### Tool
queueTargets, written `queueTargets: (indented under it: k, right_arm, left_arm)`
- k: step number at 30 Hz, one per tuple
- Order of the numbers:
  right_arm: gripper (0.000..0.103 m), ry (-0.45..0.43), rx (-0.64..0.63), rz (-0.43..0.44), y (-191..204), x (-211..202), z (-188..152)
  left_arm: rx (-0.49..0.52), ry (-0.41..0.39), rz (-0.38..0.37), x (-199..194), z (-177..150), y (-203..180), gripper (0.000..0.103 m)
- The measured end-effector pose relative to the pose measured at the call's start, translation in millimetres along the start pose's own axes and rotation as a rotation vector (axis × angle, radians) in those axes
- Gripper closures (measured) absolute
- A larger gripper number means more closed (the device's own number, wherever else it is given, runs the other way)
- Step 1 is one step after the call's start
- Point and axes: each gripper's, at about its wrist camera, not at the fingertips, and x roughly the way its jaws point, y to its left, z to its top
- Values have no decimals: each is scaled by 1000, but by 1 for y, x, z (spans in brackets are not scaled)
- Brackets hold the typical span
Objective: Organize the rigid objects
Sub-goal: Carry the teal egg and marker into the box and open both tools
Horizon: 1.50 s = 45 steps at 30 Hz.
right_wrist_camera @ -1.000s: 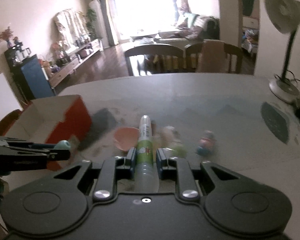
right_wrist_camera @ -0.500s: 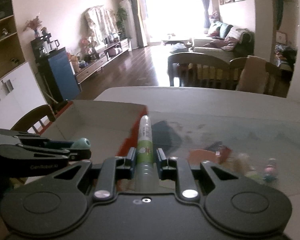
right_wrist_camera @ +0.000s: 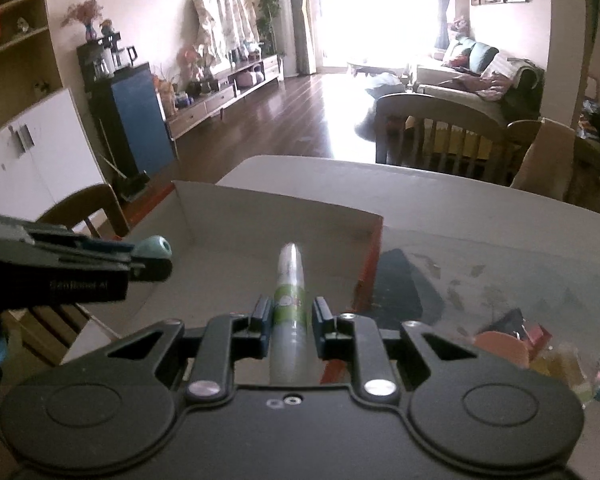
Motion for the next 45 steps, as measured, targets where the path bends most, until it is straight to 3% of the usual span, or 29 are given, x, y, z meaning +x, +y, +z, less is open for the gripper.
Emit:
queueTargets:
  k: [6, 18, 29, 35, 39, 45]
  right_arm:
    - [87, 78, -26, -5, 16, 42, -1]
    - [83, 96, -66, 2, 28, 67, 4]
    - [73, 129, -9, 5, 18, 76, 8]
    - [64, 132, 1, 19, 16, 69, 6]
    - [63, 129, 13, 20, 15, 63, 3]
    - [61, 108, 25, 26, 14, 49, 1]
  left_arm:
    - [35, 81, 14, 42, 6, 16, 68]
    - [135, 250, 16, 107, 1, 22, 68]
    - [187, 382, -13, 126, -3, 17, 67]
    - [204, 371, -3, 122, -5, 12, 64]
    - [191, 342, -7, 110, -10, 13, 46]
    - [168, 287, -16, 85, -13, 19, 45]
